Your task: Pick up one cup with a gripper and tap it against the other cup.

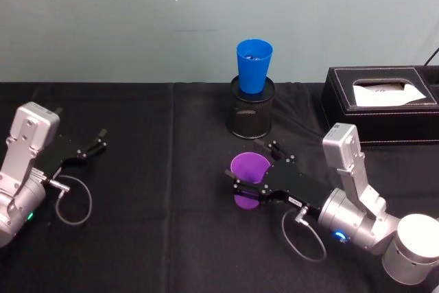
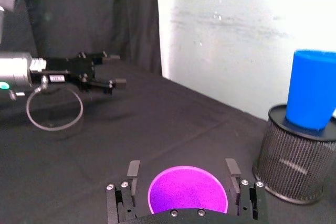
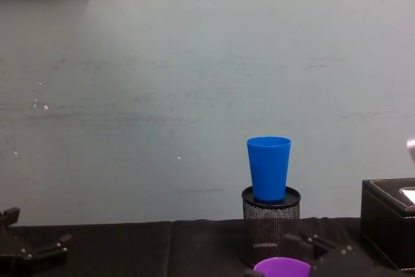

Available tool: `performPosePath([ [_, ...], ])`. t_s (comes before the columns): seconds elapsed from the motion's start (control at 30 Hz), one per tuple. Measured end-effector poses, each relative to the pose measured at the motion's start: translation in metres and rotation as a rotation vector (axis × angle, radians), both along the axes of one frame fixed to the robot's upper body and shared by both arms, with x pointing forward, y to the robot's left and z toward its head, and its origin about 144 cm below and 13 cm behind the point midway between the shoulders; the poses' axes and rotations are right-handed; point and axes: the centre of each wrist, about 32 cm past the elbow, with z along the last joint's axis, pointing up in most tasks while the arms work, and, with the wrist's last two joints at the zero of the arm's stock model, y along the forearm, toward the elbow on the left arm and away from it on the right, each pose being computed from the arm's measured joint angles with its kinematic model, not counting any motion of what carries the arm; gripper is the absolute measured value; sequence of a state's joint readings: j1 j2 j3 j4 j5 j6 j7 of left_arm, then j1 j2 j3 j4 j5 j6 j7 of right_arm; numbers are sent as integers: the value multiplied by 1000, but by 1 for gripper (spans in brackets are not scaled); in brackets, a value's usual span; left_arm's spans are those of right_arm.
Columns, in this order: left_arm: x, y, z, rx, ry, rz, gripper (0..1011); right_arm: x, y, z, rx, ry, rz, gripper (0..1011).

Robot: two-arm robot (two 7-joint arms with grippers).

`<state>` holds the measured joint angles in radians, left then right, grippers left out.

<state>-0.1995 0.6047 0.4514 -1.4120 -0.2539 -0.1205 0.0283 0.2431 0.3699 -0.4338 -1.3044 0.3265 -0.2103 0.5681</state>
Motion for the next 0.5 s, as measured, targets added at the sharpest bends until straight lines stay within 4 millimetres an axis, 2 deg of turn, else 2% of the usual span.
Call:
performPosePath([
  [0.33, 0, 0, 0, 0, 0, 0, 1000, -2, 0, 22, 61, -38, 6, 1002],
  [0.5, 0, 0, 0, 0, 0, 0, 1000, -2, -4, 31, 68, -64, -73, 1002],
])
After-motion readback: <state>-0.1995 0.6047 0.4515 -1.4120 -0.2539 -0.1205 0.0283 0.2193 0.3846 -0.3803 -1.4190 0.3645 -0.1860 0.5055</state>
